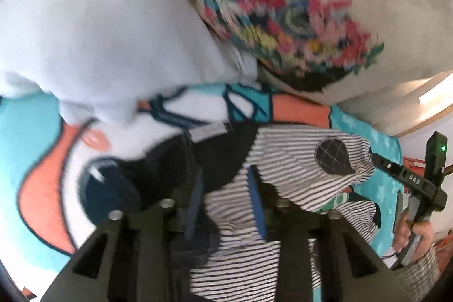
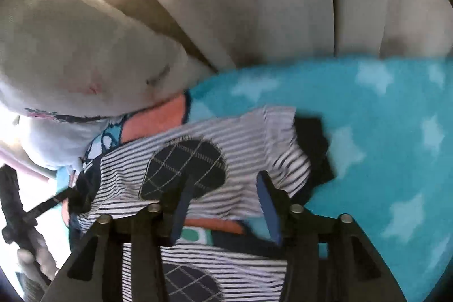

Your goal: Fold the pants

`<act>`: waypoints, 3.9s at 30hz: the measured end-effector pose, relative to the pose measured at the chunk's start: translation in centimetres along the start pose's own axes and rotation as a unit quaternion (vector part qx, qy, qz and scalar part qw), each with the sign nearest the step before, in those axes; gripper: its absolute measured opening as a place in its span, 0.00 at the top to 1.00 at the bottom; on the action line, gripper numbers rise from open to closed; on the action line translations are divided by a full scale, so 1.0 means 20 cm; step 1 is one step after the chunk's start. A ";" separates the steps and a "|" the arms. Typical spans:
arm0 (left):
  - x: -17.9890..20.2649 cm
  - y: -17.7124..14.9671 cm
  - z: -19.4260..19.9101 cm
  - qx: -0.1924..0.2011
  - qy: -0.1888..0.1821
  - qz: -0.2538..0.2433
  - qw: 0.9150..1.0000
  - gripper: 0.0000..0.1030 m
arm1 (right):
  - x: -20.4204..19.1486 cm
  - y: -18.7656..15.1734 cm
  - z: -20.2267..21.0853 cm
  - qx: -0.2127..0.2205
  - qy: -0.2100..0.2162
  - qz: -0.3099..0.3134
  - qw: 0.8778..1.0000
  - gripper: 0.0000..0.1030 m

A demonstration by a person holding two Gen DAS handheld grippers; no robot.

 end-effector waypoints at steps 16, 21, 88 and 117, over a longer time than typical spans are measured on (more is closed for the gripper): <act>-0.01 0.04 0.03 0.042 0.061 -0.063 0.995 0.61 | -0.16 0.02 -0.06 0.011 -0.016 0.100 0.995 0.47; 0.07 0.08 0.20 0.099 0.095 -0.084 0.987 0.51 | -0.13 -0.01 0.00 0.034 -0.021 0.075 0.996 0.41; 0.18 0.10 -0.35 -0.057 -0.036 -0.254 0.965 0.93 | -0.45 -0.06 -0.42 -0.099 0.056 0.296 0.948 0.95; 0.20 -0.89 0.45 -0.034 -0.026 -0.092 0.995 0.91 | -0.12 -0.92 0.42 -0.074 0.088 0.140 0.983 0.80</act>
Point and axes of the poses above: each gripper's, at about its wrist camera, not at the fingertips, and z roughly against the way its jaws point, x to its right, y to its top, the point moved 8 cm from there along -z, roughly the way its jaws point, and after that the axes turned 13 degrees about x, right-handed, at the moved point
